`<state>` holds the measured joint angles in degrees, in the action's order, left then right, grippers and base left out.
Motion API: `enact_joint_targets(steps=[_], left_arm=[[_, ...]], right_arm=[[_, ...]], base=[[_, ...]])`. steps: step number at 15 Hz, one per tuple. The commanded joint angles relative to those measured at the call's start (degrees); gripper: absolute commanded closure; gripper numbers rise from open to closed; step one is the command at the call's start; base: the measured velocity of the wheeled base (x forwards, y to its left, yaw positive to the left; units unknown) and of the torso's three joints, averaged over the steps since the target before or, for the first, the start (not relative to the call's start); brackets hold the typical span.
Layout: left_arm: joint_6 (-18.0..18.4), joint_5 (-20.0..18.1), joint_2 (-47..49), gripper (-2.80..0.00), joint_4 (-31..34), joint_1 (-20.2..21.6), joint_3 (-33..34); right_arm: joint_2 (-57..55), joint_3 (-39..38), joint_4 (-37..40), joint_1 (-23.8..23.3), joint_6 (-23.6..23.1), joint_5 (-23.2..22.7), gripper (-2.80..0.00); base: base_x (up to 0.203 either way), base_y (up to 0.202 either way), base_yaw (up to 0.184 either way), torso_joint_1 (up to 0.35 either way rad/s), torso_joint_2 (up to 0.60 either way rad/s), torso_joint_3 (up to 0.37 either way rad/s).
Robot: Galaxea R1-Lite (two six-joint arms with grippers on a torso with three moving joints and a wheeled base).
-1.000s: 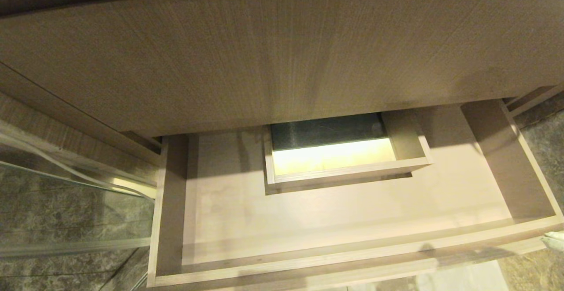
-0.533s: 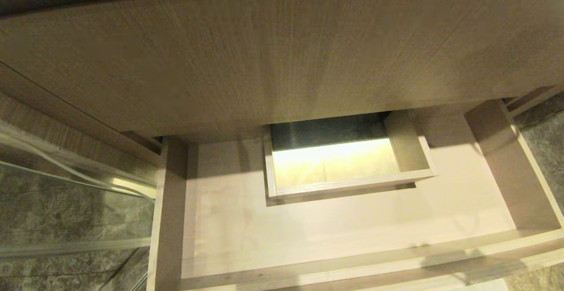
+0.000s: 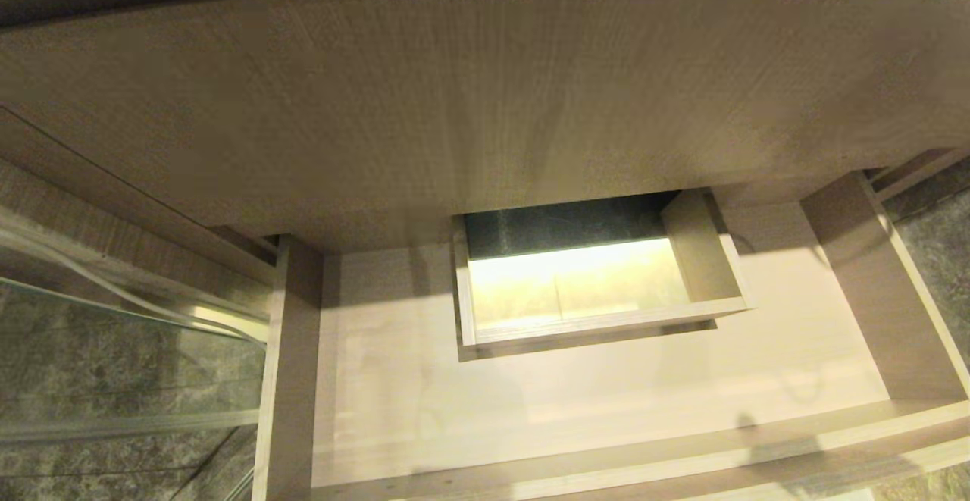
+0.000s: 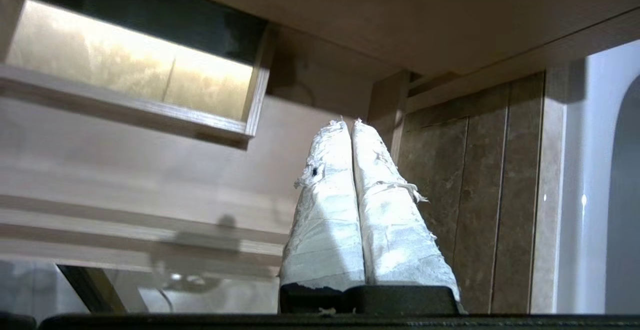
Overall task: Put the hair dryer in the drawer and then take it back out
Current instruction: Pull open the drawer, then pick up the hairdryer
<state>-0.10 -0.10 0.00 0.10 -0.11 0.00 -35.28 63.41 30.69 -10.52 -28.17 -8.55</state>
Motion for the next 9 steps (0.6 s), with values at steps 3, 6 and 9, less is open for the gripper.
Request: enact_joint_targets(steps=[3,6,9], left_arm=[[0.01,0.01,0.00,0.00,-0.02,0.00,0.00],[0.01,0.01,0.00,0.00,-0.02,-0.05,0.00],[0.01,0.01,0.00,0.00,-0.02,-0.07,0.00]], right_arm=[[1.30,0.62,1.48,-0.29,0.05,-0.03,0.00],[2.23,-0.04,1.65,-0.29,0.23,0.03,0.00],[2.50,-0.52,1.17,-0.33,1.58,0.02,0.00]], base=[[0.000,0.000,0.000,0.000,0.00,0.000],[0.000,0.000,0.000,0.000,0.00,0.000],[0.000,0.000,0.000,0.055,-0.20,-0.133]])
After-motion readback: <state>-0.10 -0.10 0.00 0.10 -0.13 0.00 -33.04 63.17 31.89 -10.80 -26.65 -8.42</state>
